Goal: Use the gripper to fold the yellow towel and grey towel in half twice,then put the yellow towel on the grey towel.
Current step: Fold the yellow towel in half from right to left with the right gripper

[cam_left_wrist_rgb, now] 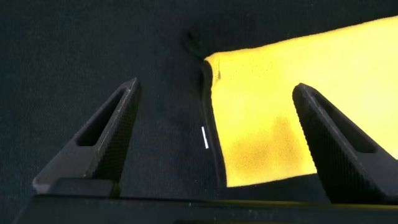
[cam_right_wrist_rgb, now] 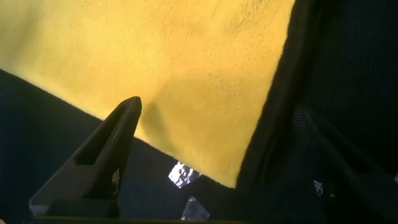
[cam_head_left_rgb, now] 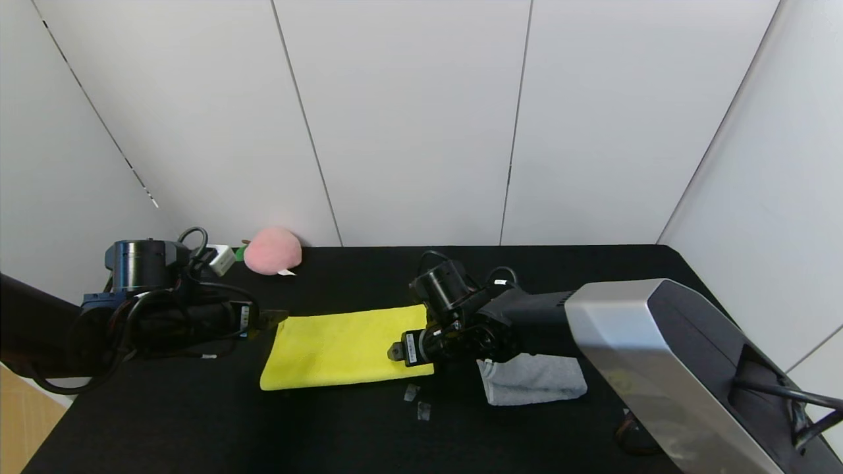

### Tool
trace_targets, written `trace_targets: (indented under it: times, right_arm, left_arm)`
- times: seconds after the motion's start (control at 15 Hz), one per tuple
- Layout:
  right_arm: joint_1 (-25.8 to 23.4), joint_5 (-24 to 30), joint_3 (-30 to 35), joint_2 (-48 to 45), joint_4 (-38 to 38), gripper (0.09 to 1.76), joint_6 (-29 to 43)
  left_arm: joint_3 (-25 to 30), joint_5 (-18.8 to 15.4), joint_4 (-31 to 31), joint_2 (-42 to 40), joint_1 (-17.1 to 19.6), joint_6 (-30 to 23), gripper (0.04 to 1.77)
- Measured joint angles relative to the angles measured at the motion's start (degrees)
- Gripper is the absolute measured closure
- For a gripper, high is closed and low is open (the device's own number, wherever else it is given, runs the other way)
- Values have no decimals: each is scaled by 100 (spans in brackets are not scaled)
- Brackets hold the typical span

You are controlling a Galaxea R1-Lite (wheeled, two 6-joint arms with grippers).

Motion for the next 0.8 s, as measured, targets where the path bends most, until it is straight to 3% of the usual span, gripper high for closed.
trace_targets:
  times: [0.27, 0.53, 0.73, 0.8]
  right_arm:
    - [15, -5, 4, 11, 121, 15, 6]
    - [52, -2, 26, 22, 191, 72, 63]
    - [89, 0, 26, 40, 229, 104, 77]
    - [106, 2, 26, 46, 230, 123, 83]
  left_arm:
    - [-9, -2, -5, 0, 30, 0, 10]
    - [0, 0, -5, -1, 33, 0, 10]
    - [0, -2, -5, -1, 33, 0, 10]
    - [0, -2, -5, -4, 38, 0, 10]
